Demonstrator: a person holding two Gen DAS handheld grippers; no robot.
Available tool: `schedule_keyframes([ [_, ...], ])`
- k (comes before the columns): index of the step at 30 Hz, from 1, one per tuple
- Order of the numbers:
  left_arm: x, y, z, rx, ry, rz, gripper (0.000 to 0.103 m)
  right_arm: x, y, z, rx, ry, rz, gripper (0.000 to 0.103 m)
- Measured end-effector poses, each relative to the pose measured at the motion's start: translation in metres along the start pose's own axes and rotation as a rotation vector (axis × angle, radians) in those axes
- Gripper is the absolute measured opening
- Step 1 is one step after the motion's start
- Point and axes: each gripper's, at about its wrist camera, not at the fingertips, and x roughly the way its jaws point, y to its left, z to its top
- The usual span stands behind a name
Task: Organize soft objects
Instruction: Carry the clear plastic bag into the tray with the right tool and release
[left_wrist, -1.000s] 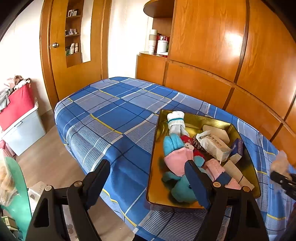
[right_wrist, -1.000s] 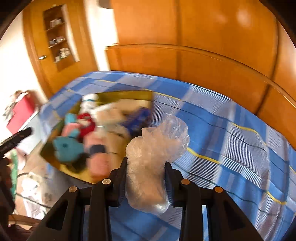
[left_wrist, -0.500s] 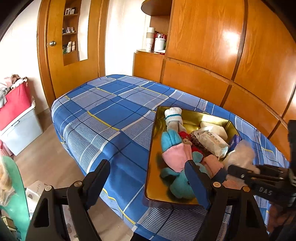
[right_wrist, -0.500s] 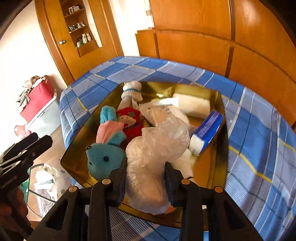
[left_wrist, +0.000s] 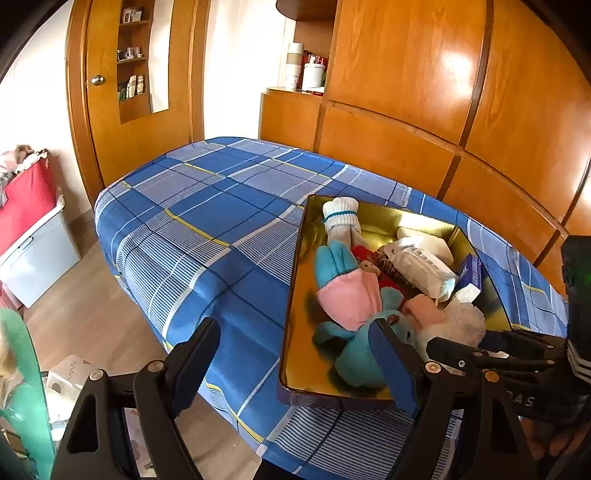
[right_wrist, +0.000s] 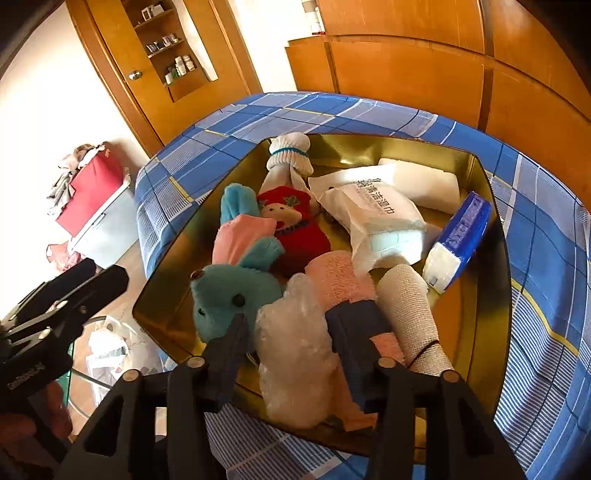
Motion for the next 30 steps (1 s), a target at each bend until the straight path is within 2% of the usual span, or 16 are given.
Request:
schedule_keyframes([
  [8,0.001,-0.003,-0.001,0.009,0.005,-0.003,0.083,-0.008,-0.002,-0.005,-0.005,-0.012,-0.033,0.058],
  [10,0.001,-0.003,-0.002,0.011,0.005,-0.004,0.083,-0.005,-0.003,-0.005,-0.002,-0.01,-0.044,0.048],
  [11,0.0,-0.004,-0.002,0.012,0.004,-0.004,0.083,-0.004,-0.004,-0.004,0.002,-0.009,-0.047,0.038],
  [14,0.0,-0.005,-0.001,0.014,0.004,-0.004,0.083,0.001,-0.005,-0.001,0.004,-0.011,-0.048,0.029],
  [25,-0.006,-0.017,0.002,0.047,-0.017,0.005,0.085,0.013,-0.006,-0.003,0.008,-0.001,-0.064,0.029],
  [30,-0.01,-0.02,0.002,0.056,-0.028,0.01,0.086,0.005,-0.006,-0.003,0.016,-0.023,-0.071,0.036],
])
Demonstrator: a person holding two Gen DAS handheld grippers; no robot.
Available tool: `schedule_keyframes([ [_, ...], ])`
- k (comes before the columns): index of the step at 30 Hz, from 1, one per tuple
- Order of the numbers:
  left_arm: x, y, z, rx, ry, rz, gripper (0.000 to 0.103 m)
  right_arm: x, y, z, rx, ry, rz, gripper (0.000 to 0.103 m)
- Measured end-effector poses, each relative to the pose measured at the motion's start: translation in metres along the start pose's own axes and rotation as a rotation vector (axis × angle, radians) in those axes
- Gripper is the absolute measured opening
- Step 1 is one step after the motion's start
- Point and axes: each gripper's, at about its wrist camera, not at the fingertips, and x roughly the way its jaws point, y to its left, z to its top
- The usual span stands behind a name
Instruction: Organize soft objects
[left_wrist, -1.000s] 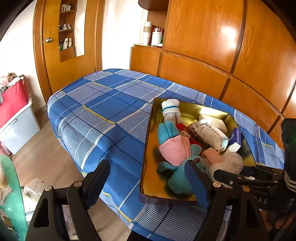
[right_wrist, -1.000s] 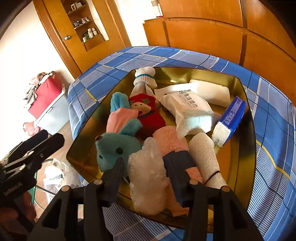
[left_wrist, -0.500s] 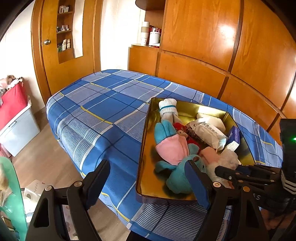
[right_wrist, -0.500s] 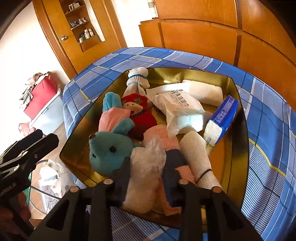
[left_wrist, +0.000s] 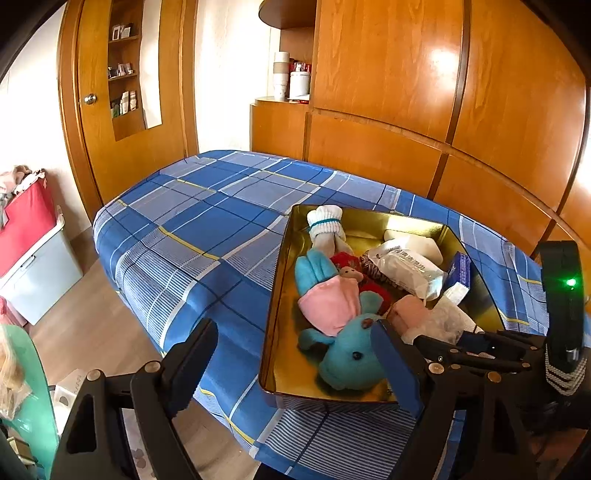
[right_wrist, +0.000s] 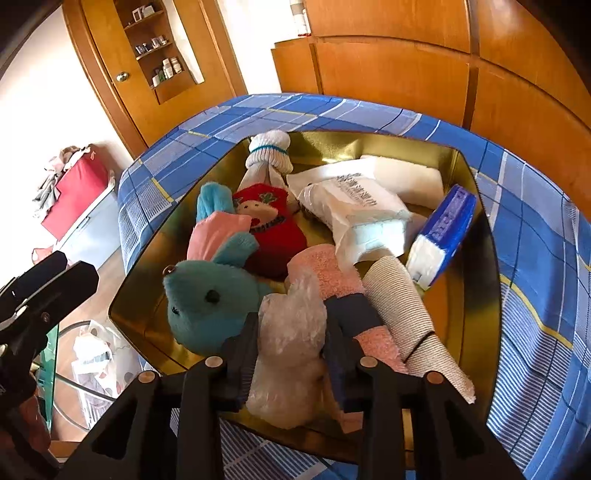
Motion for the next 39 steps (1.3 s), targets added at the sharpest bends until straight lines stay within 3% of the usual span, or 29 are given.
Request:
schedule_keyframes([
  [4,-0.003,-0.005,0.0,0.009,-0.005,0.0,0.087,-0.009,-0.003,0.0,0.011,-0.026,-0.003,0.042],
  [11,-0.01,-0.014,-0.002,0.03,-0.019,0.004,0.091,-0.027,-0.01,-0.004,0.037,-0.077,-0.041,0.044],
  [21,-0.023,-0.025,-0.007,0.031,-0.056,0.012,0.103,-0.059,-0.021,-0.02,0.059,-0.191,-0.204,0.045],
  [30,-0.027,-0.039,-0.014,0.039,-0.043,0.014,0.103,-0.07,-0.028,-0.038,0.068,-0.206,-0.247,0.045],
  [39,-0.028,-0.041,-0.016,0.036,-0.044,0.069,0.103,-0.076,-0.023,-0.038,0.061,-0.23,-0.266,0.045],
])
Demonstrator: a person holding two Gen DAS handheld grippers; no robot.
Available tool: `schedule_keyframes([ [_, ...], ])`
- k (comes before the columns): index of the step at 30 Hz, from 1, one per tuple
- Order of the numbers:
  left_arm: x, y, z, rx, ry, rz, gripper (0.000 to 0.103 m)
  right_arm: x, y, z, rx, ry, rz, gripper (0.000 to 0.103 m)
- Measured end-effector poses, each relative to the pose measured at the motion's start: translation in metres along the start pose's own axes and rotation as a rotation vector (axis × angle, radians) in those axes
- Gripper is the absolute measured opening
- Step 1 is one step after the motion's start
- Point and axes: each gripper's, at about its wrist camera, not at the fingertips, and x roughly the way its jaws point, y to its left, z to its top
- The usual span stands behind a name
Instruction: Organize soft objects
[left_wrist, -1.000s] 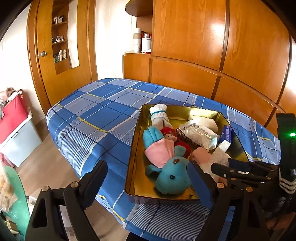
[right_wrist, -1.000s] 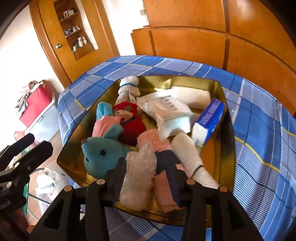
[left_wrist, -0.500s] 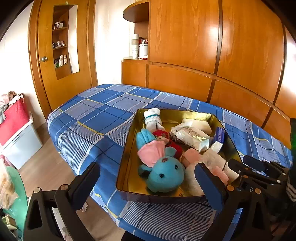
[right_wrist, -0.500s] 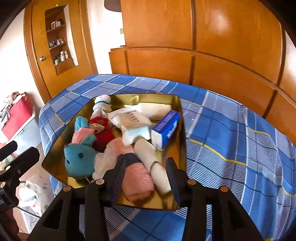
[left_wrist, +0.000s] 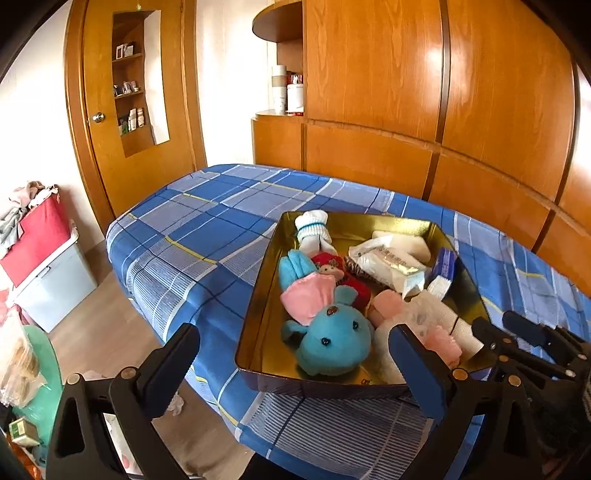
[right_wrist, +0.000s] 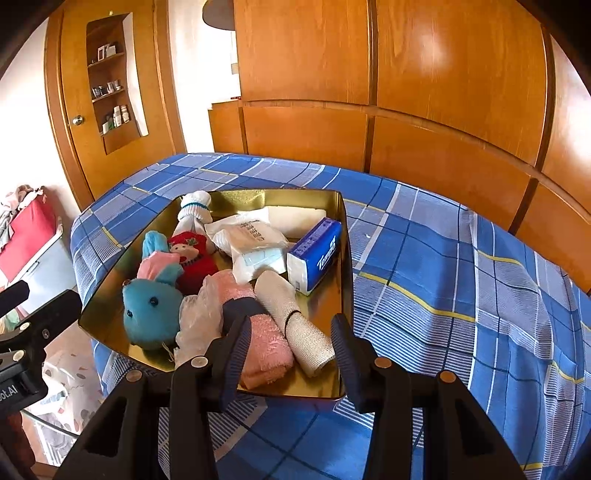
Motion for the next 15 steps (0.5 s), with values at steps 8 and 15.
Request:
schedule_keyframes([
  [8,-0.011,0.007,0.005,-0.046,-0.053,-0.011,0.103,-0.009,0.003,0.003,-0.001,-0.034,-0.022,0.045],
  [15,-0.014,0.008,0.004,-0.044,-0.065,0.003,0.103,-0.013,0.006,0.005,-0.006,-0.051,-0.035,0.045],
])
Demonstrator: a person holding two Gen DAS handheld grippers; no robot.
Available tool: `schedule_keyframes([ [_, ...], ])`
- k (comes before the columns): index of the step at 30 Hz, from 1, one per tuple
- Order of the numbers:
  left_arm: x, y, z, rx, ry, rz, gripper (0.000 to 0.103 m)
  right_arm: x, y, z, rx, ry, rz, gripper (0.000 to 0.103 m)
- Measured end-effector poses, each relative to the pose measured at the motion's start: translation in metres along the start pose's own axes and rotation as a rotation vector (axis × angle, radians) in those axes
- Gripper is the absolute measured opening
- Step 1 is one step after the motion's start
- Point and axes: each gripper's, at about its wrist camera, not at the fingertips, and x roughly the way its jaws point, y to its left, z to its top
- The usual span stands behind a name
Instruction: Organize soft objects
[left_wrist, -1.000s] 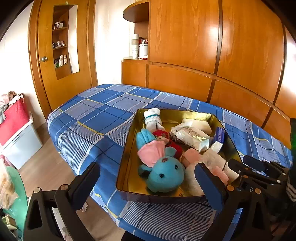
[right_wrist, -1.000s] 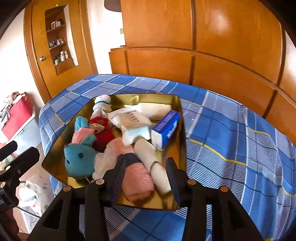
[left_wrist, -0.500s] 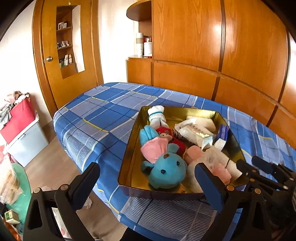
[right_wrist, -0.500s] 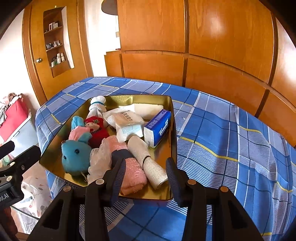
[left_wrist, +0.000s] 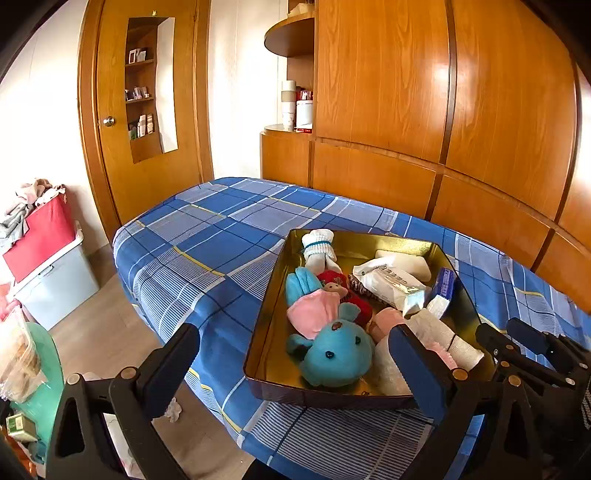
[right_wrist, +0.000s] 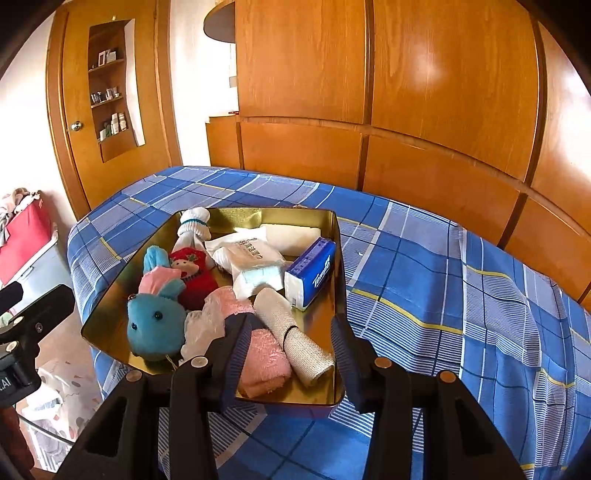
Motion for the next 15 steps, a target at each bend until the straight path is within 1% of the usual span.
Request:
schedule_keyframes([
  [15,0.0002,0.0012,0.0,-0.004,0.006,0.0,0.103,-0.0006,0.0044,0.0006,-0.009,0.002,0.003,0.045],
])
